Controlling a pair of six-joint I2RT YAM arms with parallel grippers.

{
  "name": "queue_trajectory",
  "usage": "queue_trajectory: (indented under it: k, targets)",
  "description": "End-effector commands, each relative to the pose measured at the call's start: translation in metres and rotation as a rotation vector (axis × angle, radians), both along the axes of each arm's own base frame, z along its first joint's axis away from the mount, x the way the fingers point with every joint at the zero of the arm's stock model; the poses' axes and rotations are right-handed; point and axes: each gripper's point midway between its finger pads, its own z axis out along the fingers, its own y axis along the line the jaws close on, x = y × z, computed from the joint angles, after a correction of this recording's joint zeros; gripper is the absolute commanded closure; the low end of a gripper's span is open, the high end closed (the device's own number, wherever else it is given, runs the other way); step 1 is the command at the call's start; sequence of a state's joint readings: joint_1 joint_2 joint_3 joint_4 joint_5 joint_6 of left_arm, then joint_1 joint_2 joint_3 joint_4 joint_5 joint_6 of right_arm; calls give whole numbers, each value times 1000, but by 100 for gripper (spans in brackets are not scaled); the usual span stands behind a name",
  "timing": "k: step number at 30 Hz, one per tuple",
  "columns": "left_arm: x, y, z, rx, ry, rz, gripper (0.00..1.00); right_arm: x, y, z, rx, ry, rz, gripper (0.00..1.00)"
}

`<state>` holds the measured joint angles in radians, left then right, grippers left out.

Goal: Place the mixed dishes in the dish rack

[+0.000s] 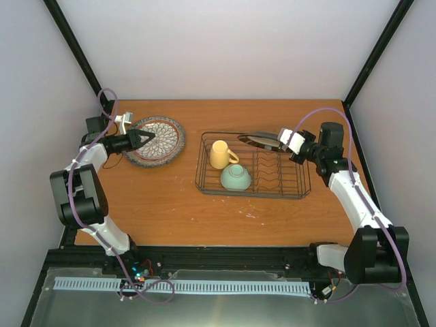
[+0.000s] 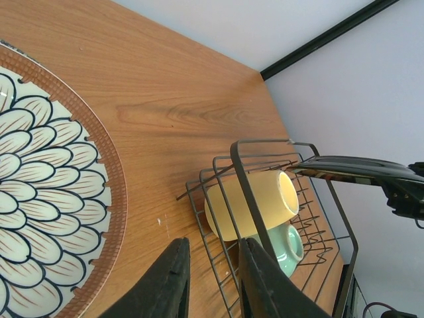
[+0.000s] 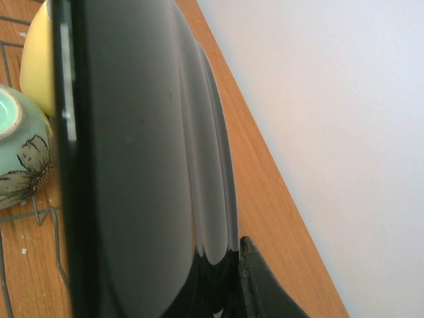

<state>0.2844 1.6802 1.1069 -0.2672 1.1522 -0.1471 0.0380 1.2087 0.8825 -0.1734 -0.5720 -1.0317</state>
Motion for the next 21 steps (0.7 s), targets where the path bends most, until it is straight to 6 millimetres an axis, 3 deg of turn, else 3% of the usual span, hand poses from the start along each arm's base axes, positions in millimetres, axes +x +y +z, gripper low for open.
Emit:
queue_trajectory:
  k: [1,13,21]
  targets:
    - [11,5,12,13,-67,-8,78,16,1,36,-9,-169,68,97]
    - [16,8,5,15,-54,-1,78,22,5,2,-6,-29,162,97]
    - [17,8,-1,13,-41,3,77,26,4,-9,10,35,146,97]
